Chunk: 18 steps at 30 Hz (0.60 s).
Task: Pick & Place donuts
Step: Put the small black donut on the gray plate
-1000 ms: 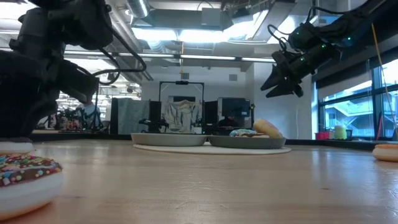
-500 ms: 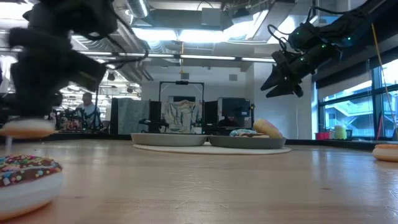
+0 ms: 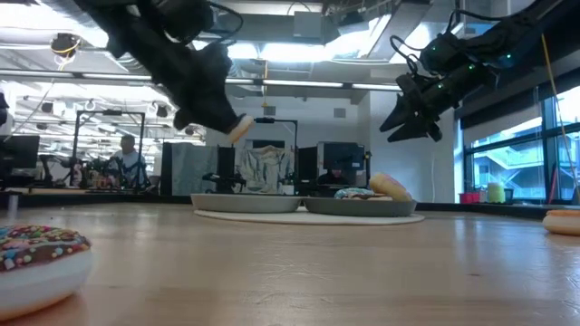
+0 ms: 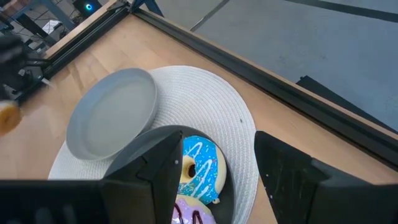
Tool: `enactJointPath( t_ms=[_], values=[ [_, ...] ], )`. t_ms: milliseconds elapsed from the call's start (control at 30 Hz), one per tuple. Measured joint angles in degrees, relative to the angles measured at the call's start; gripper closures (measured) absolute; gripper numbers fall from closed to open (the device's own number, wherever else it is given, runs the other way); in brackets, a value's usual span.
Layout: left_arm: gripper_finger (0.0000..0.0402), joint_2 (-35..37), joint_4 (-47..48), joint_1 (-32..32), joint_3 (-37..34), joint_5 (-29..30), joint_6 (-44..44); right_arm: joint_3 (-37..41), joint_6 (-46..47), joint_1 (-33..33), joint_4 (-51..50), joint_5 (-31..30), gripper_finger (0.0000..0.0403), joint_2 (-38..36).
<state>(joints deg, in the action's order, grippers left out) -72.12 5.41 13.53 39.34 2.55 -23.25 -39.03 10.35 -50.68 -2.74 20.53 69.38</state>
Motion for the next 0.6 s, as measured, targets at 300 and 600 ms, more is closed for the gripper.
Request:
enactJointPath(
  t_ms=[300,600],
  values=[
    [0.0345,0.00,16.29,9.74,9.44,2.76,10.31,0.00,-0.04,0.00,0.08,-0.03,0.0203,0.00],
    [0.0345,-6.76,21.35,14.49,15.31,0.91,14.65,0.00,0.55,0.00,0.15,-0.24,0.0203,0.00]
  ],
)
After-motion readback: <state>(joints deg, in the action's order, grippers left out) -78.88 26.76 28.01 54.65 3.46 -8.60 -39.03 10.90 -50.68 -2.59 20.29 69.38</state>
